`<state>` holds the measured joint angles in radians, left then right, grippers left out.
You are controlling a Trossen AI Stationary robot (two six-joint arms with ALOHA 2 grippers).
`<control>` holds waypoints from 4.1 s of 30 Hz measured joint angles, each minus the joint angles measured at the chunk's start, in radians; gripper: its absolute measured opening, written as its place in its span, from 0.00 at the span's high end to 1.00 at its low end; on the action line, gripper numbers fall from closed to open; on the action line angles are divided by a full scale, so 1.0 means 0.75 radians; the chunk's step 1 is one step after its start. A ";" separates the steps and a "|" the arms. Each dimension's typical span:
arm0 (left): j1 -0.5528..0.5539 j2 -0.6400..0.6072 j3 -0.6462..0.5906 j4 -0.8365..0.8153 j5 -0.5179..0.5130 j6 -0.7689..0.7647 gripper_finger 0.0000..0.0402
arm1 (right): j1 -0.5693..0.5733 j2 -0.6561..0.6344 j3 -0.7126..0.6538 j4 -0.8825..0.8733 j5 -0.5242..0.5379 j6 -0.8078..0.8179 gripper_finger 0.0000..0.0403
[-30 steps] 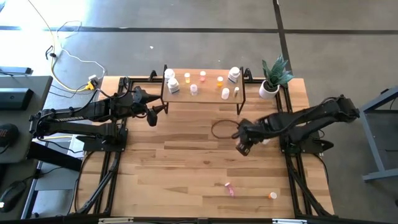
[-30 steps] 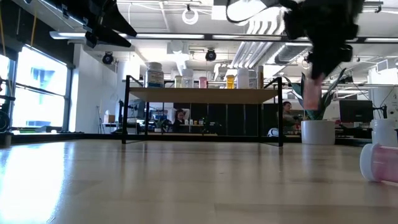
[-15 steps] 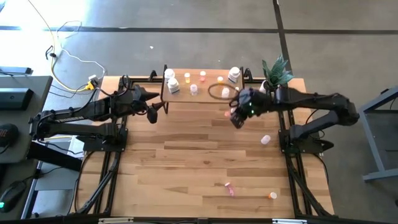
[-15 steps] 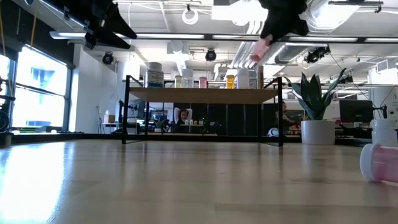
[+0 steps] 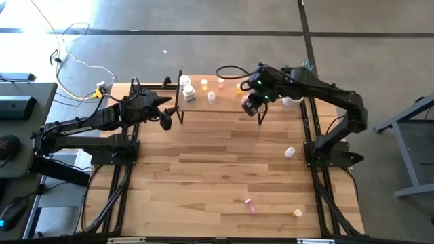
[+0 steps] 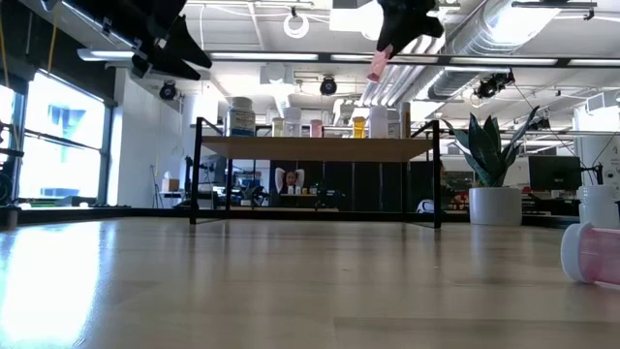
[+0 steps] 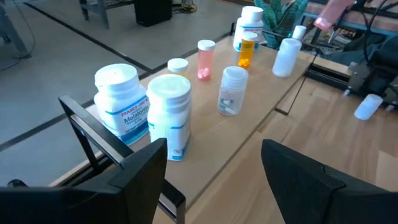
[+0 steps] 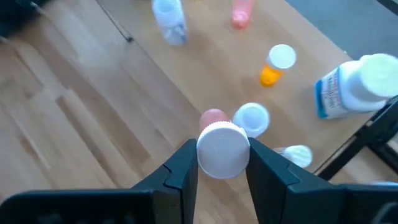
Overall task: Pick and place medicine bottles onto shelf by color
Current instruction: Put the pink pill bottle on the shelf, then put the orange pill bottle on the shelf
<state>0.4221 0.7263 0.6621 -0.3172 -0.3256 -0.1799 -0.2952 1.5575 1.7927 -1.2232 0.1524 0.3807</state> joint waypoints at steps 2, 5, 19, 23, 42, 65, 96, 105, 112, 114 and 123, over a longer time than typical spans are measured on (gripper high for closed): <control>0.006 0.000 0.000 0.000 0.000 0.000 0.38 | -0.028 0.060 0.079 -0.058 -0.001 -0.023 0.76; 0.007 0.000 0.000 0.000 0.000 0.001 0.38 | -0.069 0.136 0.184 -0.102 0.000 -0.066 0.76; 0.007 0.000 0.000 -0.002 0.012 0.080 0.38 | -0.254 0.266 0.336 -0.299 0.000 -0.091 0.76; 0.007 0.000 0.000 -0.001 0.015 0.081 0.38 | -0.290 0.267 0.316 -0.308 -0.013 -0.091 0.76; 0.006 0.000 0.000 -0.001 0.010 0.080 0.38 | -0.343 0.451 0.296 -0.338 -0.132 -0.141 0.76; 0.006 0.000 0.000 -0.001 0.010 0.071 0.38 | -0.389 0.474 0.295 -0.382 -0.141 -0.125 0.76; 0.007 0.000 0.000 0.000 0.010 0.072 0.38 | -0.390 0.497 0.295 -0.408 -0.119 -0.156 0.64; 0.007 0.000 0.000 0.000 0.011 0.115 0.38 | -0.390 0.481 0.304 -0.398 -0.119 -0.150 0.57; 0.006 0.000 0.000 0.000 0.011 0.115 0.38 | -0.390 0.439 0.371 -0.383 -0.105 -0.129 0.56; 0.006 0.000 0.000 0.000 0.011 0.115 0.38 | -0.389 0.434 0.410 -0.389 -0.104 -0.122 0.56; 0.007 0.000 0.000 -0.001 0.011 0.116 0.38 | -0.301 0.431 0.631 -0.438 -0.102 -0.194 0.56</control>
<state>0.4271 0.7262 0.6621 -0.3176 -0.3176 -0.0925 -0.5209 1.8810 2.2656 -1.5517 0.0760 0.2353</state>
